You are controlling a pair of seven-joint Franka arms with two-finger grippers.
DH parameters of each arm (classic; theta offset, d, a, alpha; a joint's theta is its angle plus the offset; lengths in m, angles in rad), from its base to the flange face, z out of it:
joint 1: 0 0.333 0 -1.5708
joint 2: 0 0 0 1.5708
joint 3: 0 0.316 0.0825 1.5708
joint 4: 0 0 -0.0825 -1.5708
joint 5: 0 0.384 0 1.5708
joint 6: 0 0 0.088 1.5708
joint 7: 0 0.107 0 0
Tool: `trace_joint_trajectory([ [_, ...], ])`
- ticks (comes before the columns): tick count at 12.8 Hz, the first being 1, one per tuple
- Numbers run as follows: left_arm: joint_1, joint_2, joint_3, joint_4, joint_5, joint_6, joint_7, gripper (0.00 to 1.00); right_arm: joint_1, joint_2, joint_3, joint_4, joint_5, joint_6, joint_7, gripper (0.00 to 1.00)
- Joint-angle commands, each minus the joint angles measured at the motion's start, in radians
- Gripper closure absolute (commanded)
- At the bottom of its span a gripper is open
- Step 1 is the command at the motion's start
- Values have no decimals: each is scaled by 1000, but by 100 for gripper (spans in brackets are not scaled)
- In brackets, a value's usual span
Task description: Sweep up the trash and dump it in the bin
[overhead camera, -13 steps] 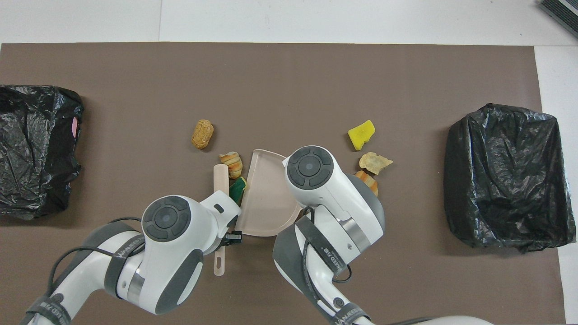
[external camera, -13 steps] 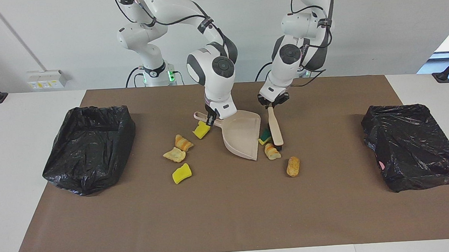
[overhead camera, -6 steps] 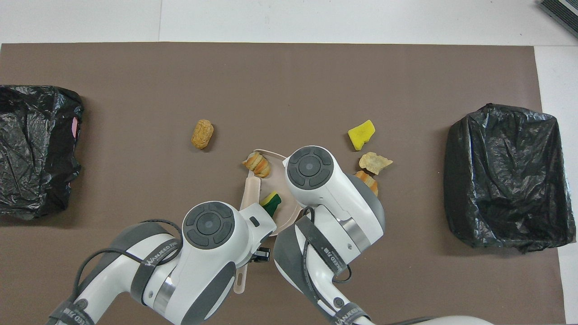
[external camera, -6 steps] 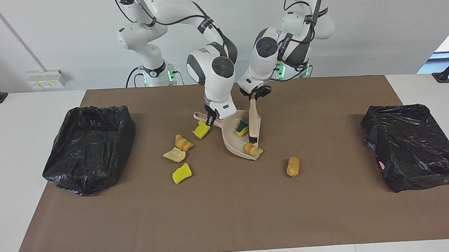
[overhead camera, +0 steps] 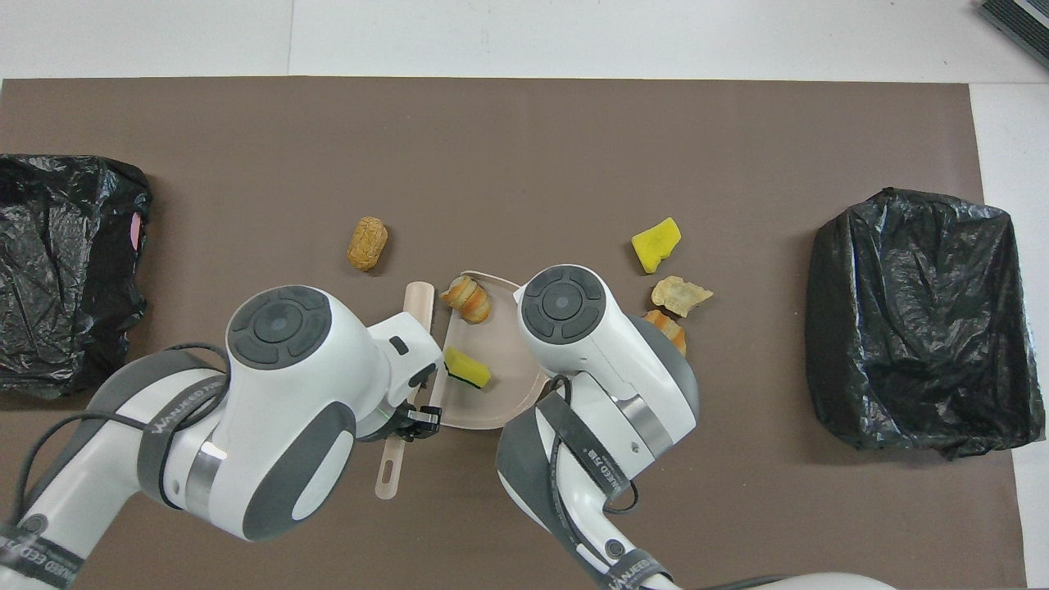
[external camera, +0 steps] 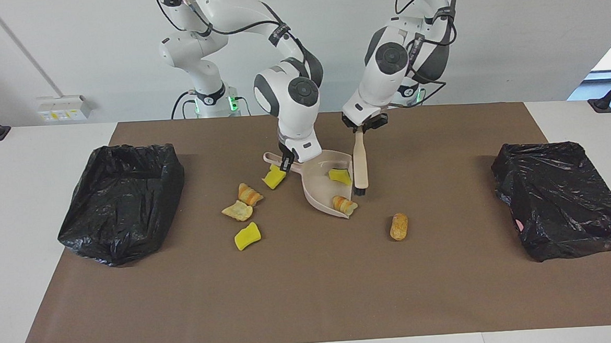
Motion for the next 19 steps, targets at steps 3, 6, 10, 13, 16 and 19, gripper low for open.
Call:
trace_joint_trajectory([
  [3, 56, 45, 74, 22, 70, 97, 141, 100, -6, -18, 4, -28, -7, 14, 25, 100],
  [6, 57, 120, 186, 109, 128, 110, 341, 100, -3, -18, 4, -28, -4, 14, 66, 100],
  [10, 80, 322, 236, 321, 213, 116, 494, 100, 3, -22, 6, -29, 0, 16, 125, 100],
  [13, 123, 396, 234, 378, 253, 155, 569, 100, 4, -22, 6, -29, 0, 17, 131, 100],
  [16, 110, 409, 234, 368, 254, 138, 588, 100, 4, -23, 6, -29, 0, 16, 137, 100],
  [19, 78, 393, 226, 345, 250, 87, 576, 100, 4, -23, 6, -32, -2, 17, 138, 100],
])
